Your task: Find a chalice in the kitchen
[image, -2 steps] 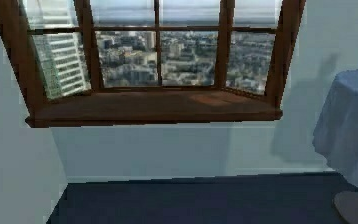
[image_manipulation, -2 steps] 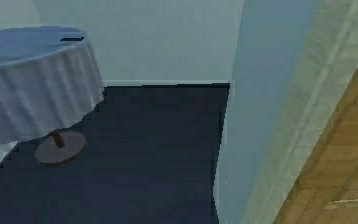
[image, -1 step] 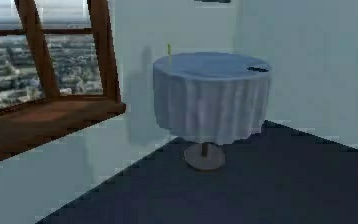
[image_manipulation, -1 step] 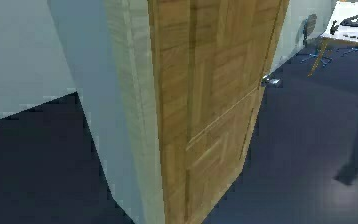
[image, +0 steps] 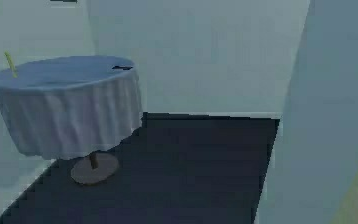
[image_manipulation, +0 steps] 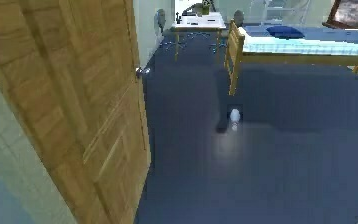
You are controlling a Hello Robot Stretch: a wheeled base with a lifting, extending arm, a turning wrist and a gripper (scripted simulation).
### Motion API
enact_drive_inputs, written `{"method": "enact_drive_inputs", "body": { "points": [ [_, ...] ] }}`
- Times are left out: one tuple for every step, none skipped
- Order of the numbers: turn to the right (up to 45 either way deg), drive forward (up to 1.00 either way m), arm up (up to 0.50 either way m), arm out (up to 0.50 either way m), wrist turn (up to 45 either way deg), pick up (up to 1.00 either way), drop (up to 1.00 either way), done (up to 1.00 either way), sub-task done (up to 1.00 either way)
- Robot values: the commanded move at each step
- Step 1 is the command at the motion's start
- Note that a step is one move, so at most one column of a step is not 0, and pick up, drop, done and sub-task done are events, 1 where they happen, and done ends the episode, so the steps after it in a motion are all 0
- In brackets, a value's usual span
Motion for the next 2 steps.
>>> {"method": "enact_drive_inputs", "body": {
  "points": [
    [0.0, 0.55, 0.0, 0.0, 0.0, 0.0, 0.0, 0.0, 0.0],
    [27.0, 0.0, 0.0, 0.0, 0.0, 0.0, 0.0, 0.0, 0.0]
  ]
}}
